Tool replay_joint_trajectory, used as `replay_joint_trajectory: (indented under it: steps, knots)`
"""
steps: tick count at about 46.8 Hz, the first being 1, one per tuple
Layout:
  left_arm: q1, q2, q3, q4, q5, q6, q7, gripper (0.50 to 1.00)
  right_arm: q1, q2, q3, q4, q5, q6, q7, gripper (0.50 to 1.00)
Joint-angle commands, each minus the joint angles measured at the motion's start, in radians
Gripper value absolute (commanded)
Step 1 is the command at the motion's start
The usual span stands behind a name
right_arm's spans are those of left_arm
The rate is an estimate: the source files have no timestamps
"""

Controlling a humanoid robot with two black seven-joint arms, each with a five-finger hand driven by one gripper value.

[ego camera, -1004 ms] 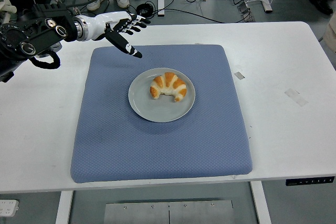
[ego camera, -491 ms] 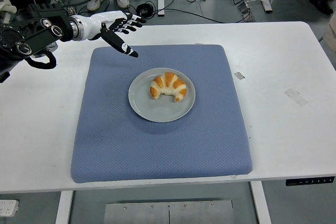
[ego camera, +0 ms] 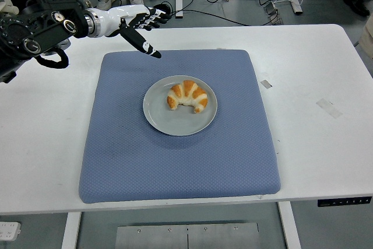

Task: Place the bread on the table

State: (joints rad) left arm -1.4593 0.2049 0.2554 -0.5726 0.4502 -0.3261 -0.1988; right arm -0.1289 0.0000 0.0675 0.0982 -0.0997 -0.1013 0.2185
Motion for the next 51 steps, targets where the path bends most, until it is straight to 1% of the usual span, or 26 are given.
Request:
replay_joint_trajectory:
  steps: [1, 5, 11, 18, 29, 40, 46, 51]
  knots:
    - [-0.021, -0.010, 0.002, -0.006, 0.005, -0.005, -0.001, 0.969, 0.000, 0.000, 0.000, 0.000, 0.000, 0.000, -0.001, 1.000]
    - [-0.044, -0.016, 0.005, -0.007, 0.010, -0.027, 0.001, 0.969, 0.000, 0.000, 0.000, 0.000, 0.000, 0.000, -0.001, 1.000]
    - [-0.076, -0.035, 0.045, -0.009, 0.010, -0.060, 0.001, 0.969, 0.000, 0.000, 0.000, 0.000, 0.000, 0.000, -0.001, 1.000]
    - [-0.087, -0.050, 0.077, -0.010, 0.013, -0.091, 0.001, 0.968, 0.000, 0.000, 0.000, 0.000, 0.000, 0.000, -0.001, 1.000]
    - [-0.076, -0.076, 0.082, -0.010, 0.045, -0.096, 0.001, 0.968, 0.000, 0.000, 0.000, 0.000, 0.000, 0.000, -0.001, 1.000]
    - [-0.064, -0.128, 0.084, -0.010, 0.045, -0.096, 0.002, 0.958, 0.000, 0.000, 0.000, 0.000, 0.000, 0.000, -0.001, 1.000]
    - [-0.061, -0.136, 0.087, -0.010, 0.054, -0.097, 0.002, 0.942, 0.000, 0.000, 0.000, 0.000, 0.000, 0.000, 0.001, 1.000]
    - [-0.049, -0.136, 0.087, -0.021, 0.074, -0.097, 0.007, 0.942, 0.000, 0.000, 0.000, 0.000, 0.000, 0.000, -0.001, 1.000]
